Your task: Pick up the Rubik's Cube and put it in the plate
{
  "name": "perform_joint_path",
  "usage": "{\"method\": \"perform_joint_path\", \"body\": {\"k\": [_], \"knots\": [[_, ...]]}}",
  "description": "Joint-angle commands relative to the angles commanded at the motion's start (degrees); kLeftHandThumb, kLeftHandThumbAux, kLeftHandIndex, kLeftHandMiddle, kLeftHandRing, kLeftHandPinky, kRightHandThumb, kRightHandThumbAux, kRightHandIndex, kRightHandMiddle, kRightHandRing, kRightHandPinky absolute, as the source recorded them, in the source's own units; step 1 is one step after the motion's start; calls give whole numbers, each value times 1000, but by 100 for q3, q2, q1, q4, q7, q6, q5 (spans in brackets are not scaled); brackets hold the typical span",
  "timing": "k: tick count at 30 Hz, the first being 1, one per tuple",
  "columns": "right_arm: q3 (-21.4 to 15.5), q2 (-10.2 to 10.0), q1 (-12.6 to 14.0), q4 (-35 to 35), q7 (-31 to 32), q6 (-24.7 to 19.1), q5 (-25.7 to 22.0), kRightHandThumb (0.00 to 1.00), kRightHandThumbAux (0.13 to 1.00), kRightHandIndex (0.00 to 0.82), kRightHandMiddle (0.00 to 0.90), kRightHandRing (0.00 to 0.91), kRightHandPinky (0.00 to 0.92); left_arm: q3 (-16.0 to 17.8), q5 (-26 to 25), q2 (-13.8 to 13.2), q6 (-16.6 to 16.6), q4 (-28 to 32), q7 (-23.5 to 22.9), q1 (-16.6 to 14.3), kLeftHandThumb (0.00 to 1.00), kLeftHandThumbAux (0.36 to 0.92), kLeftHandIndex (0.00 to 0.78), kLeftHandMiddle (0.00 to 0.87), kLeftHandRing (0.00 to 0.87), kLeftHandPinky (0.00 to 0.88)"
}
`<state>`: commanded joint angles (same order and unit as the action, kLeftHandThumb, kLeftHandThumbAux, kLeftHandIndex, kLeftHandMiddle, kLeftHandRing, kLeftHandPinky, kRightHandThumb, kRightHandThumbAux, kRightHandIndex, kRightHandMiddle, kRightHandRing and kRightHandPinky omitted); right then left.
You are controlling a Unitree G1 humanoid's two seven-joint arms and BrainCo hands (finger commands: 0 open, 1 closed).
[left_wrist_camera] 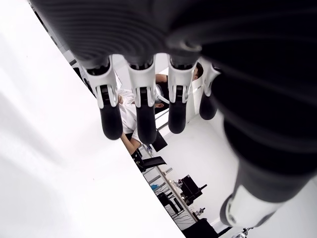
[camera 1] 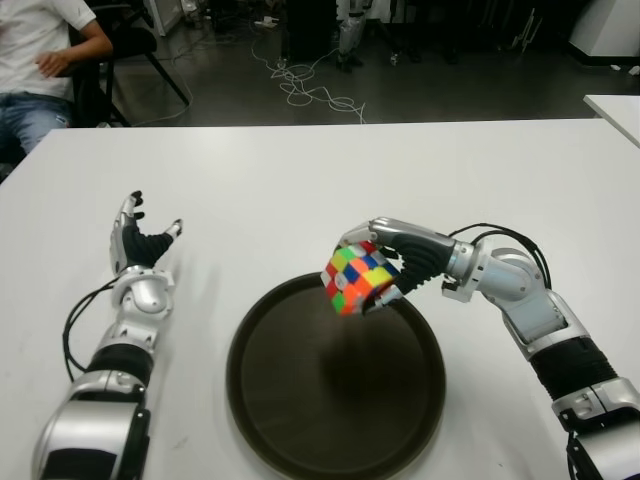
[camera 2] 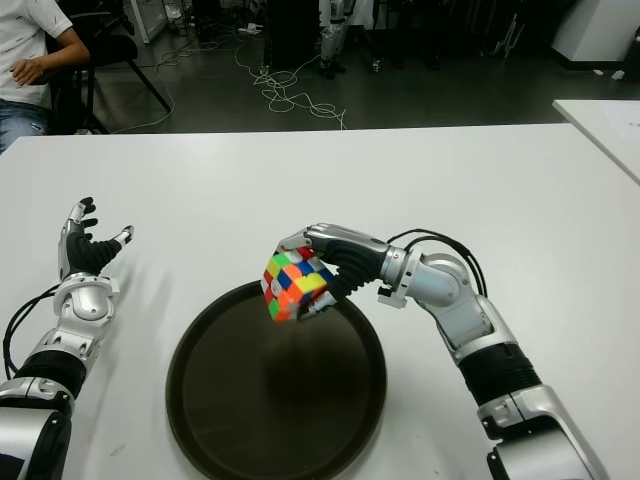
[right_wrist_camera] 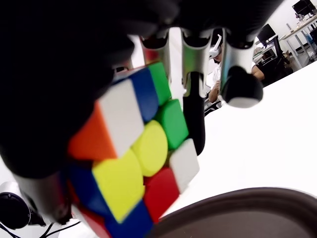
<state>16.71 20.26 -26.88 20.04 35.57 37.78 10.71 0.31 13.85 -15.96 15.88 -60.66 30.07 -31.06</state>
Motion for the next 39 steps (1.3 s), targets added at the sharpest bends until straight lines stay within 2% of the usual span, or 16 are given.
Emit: {"method": "perform_joint_path", "body": {"k": [7, 11, 13, 14, 15, 16, 17, 19, 20, 22, 23, 27, 29, 34, 39], "knots": [[-8, -23, 6, -5, -99, 25, 50, 0, 683, 703, 854, 883, 881, -19, 27, -10, -2, -22, 29, -7, 252, 754, 96, 143, 144, 154], [-31, -104, 4, -15, -265, -111, 128, 0, 673, 635, 813, 852, 849, -35, 55, -9, -37, -22, 69, -12, 241, 752, 94, 145, 145, 150], [-33, -184, -94, 125, -295, -201, 81, 0, 667, 517, 711, 785, 788, -41, 67, -7, -45, -16, 90, -11, 241, 756, 100, 154, 154, 163], [-31, -217, -153, 214, -294, -229, 46, 0, 651, 423, 586, 665, 677, -43, 71, -6, -47, -14, 97, -11, 242, 758, 101, 157, 156, 164], [-28, -223, -170, 250, -252, -231, -19, 0, 646, 389, 541, 622, 637, -44, 71, -6, -50, -11, 99, -10, 243, 758, 101, 157, 157, 165], [-26, -224, -174, 266, -222, -230, -62, 0, 627, 298, 413, 484, 528, -45, 70, -6, -51, -9, 100, -11, 241, 757, 100, 158, 158, 159], [-17, -208, -155, 247, -156, -219, -120, 0, 621, 266, 367, 435, 489, -44, 67, -5, -50, -4, 98, -8, 239, 757, 100, 159, 158, 158], [33, -191, -166, 298, 25, -201, -226, 0, 589, 152, 220, 293, 406, -42, 58, -4, -36, 5, 96, -4, 234, 757, 98, 160, 159, 155], [66, -186, -184, 345, 125, -196, -273, 0, 565, 102, 180, 313, 475, -40, 53, -2, -26, 8, 95, -2, 237, 761, 98, 162, 162, 162], [125, -196, -235, 488, 251, -175, -304, 0, 544, 58, 145, 332, 536, -36, 45, 1, -14, 13, 92, 2, 241, 764, 99, 163, 164, 167], [145, -207, -260, 562, 282, -162, -296, 0, 527, 37, 128, 383, 600, -34, 41, 3, -12, 13, 89, 3, 242, 766, 99, 163, 164, 170], [198, -113, -343, 512, 511, -282, -301, 0, 476, 9, 76, 485, 702, -18, 11, 6, -16, 2, 55, -6, 245, 764, 99, 162, 163, 174], [180, -103, -356, 492, 567, -347, -321, 0, 442, 3, 55, 584, 747, -10, -5, 6, -5, 3, 28, -5, 244, 760, 99, 161, 163, 175], [149, -125, -351, 464, 676, -495, -406, 0, 411, 0, 49, 706, 788, -1, -25, 3, 13, -1, -2, -7, 243, 761, 100, 164, 170, 188], [144, -132, -427, 502, 900, -605, -571, 0, 414, 0, 56, 742, 782, 17, -42, 7, 23, -15, -9, -11, 248, 767, 99, 164, 172, 192]]}}
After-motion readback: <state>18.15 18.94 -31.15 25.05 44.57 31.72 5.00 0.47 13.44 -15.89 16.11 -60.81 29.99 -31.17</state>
